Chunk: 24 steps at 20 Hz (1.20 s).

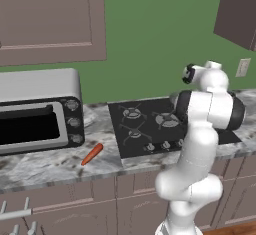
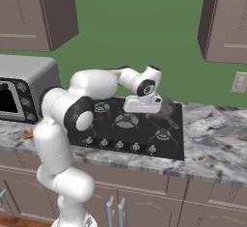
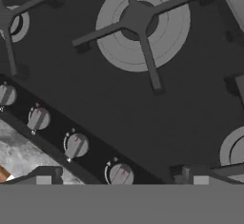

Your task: Put the carrot and eggplant in the pan. Then turn on the rear right burner and set the heat to medium.

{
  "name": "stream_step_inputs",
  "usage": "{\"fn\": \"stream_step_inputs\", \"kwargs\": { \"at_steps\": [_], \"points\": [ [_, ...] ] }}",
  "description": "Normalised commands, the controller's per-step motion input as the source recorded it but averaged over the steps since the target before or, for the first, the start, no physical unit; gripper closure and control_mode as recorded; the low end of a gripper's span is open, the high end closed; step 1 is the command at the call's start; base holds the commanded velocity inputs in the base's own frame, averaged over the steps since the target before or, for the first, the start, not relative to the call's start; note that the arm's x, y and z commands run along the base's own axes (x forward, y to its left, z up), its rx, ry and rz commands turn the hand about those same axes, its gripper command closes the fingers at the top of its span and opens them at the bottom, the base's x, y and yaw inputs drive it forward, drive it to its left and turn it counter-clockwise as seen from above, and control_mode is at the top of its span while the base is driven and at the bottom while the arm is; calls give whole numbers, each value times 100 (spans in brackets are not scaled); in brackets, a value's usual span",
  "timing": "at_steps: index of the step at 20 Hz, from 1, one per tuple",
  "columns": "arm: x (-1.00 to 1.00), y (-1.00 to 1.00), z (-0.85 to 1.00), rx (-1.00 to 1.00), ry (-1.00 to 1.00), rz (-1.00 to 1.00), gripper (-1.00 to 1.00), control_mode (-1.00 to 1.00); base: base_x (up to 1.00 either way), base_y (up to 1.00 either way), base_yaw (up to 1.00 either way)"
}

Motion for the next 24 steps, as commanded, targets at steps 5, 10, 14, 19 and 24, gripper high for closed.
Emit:
{"fn": "stream_step_inputs", "kwargs": {
  "at_steps": [5,10,14,19,24],
  "points": [
    [-80,96,18,0,-12,1,-100,-100,0,0,0],
    [-57,100,7,0,-1,0,-100,-100,0,0,0],
    [-30,100,8,0,0,-10,-100,-100,0,0,0],
    [-21,100,10,0,0,-25,-100,-100,0,0,0],
    [-22,93,10,0,4,-34,-100,-100,0,0,0]
  ]
}}
